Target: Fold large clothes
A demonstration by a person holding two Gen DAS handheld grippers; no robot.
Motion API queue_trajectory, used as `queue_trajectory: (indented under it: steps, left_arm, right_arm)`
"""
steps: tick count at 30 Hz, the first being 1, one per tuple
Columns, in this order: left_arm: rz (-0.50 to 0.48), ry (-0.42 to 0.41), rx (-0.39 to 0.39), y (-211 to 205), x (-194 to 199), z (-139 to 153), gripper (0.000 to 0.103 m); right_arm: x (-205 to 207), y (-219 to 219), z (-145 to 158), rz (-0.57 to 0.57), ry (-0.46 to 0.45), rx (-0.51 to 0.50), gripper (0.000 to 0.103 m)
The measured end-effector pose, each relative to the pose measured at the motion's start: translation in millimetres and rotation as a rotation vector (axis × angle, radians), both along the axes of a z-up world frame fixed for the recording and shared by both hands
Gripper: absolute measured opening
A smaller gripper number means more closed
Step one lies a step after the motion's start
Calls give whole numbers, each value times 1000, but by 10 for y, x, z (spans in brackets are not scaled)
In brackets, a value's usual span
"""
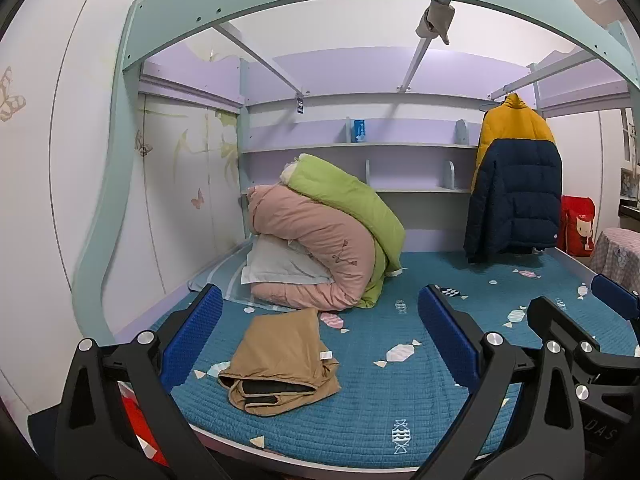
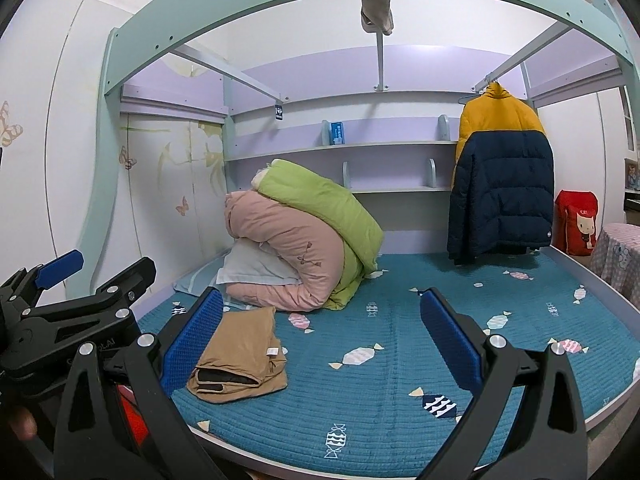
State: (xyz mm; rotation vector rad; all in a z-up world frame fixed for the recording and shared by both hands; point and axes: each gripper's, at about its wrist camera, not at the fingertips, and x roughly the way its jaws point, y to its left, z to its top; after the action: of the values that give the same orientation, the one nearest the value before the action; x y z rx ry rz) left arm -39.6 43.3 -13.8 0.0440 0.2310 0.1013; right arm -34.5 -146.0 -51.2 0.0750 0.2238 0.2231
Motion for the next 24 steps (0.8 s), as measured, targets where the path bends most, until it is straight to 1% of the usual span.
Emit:
queue_trajectory:
  steps: [15,24]
  left_arm:
    - [6,1,2,0,-9,-7,98]
    - [17,3,11,5,-14,-7,98]
  right_arm:
    - [-33,37,-9,-2,7,5,96]
    - [-21,66,-40,9,33,24,96]
